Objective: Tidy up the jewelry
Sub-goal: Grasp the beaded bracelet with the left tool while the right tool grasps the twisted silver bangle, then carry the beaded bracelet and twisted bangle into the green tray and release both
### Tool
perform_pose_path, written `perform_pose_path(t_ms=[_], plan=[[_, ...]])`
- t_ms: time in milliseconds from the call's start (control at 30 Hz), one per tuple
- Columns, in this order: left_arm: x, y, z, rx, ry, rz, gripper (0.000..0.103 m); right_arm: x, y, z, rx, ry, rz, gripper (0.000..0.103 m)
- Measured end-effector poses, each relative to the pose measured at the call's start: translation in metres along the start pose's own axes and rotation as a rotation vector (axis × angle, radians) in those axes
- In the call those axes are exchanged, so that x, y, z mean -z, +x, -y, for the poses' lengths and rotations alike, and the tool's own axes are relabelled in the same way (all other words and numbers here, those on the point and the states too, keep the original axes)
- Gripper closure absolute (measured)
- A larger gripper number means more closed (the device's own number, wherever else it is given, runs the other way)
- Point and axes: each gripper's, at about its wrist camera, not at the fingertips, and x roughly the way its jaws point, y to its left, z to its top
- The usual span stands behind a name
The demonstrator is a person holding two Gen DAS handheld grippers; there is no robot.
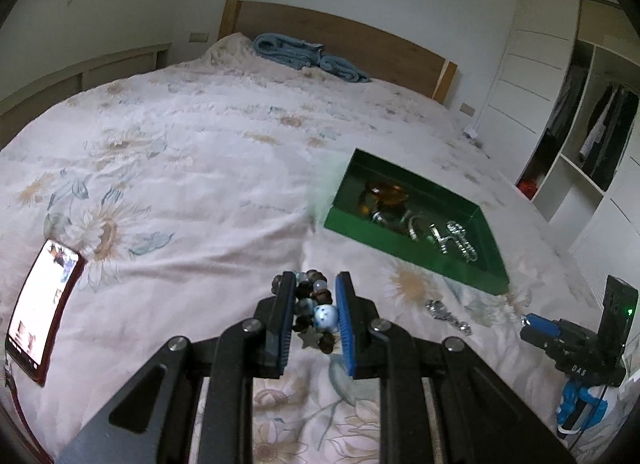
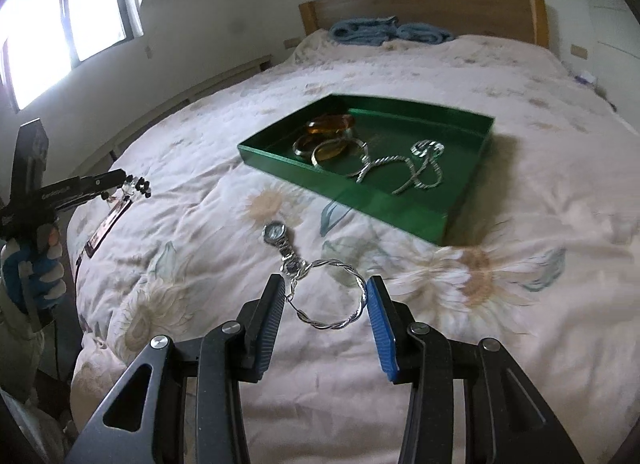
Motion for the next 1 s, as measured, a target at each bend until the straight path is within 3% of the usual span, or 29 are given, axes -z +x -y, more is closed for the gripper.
perform_pose_path(t_ms=[233,567,733,1000], plan=[[-0.024,0.007,0.028,0.061,0.045,0.007,0.084,-0.023,-0.020,0.013,0.064,0.009,0.071,0.061],[-0.066,0.053,0.086,0.121,0.138,0.004,0.084,-0.082,0.001,0.038,0.124,0.012,0.142,0.061],[-0.081,0.087,0.112,0.118,0.166,-0.015,0.084,-0.102,0.033,0.047,0.127,0.008,0.122,0.061],[-0.081,0.160,0.138,0.068,0.206,-0.100,0.084,-0.108,0.093,0.067,0.130,0.035,0.033,0.061]])
